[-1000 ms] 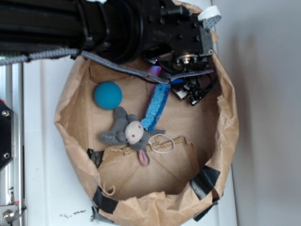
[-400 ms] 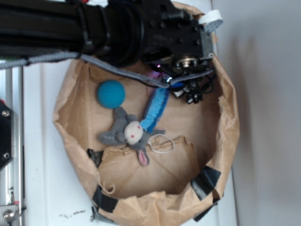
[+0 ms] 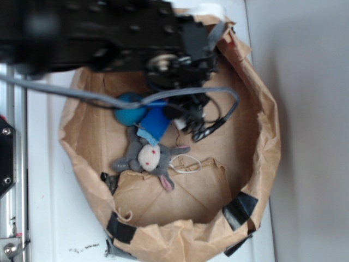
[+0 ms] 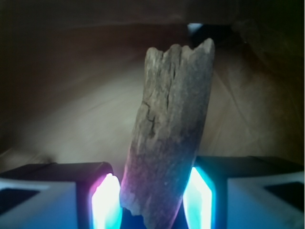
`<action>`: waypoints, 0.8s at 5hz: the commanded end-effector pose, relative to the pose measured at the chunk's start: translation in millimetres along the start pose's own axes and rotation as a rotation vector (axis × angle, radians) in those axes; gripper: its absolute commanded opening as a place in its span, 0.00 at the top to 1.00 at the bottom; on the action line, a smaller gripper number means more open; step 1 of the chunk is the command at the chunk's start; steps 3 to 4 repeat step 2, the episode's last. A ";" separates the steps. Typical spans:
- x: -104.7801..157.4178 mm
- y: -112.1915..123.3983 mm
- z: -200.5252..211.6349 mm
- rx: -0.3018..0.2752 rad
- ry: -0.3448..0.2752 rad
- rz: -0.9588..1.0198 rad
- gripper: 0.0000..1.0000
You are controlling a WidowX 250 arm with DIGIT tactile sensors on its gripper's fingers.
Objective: Grab the wood chip.
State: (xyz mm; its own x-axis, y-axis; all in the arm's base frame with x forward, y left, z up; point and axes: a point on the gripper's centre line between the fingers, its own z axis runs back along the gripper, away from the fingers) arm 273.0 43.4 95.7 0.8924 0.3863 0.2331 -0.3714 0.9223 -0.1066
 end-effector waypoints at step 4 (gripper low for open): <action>-12.8 2.6 20.7 0.078 -0.074 -0.457 1.00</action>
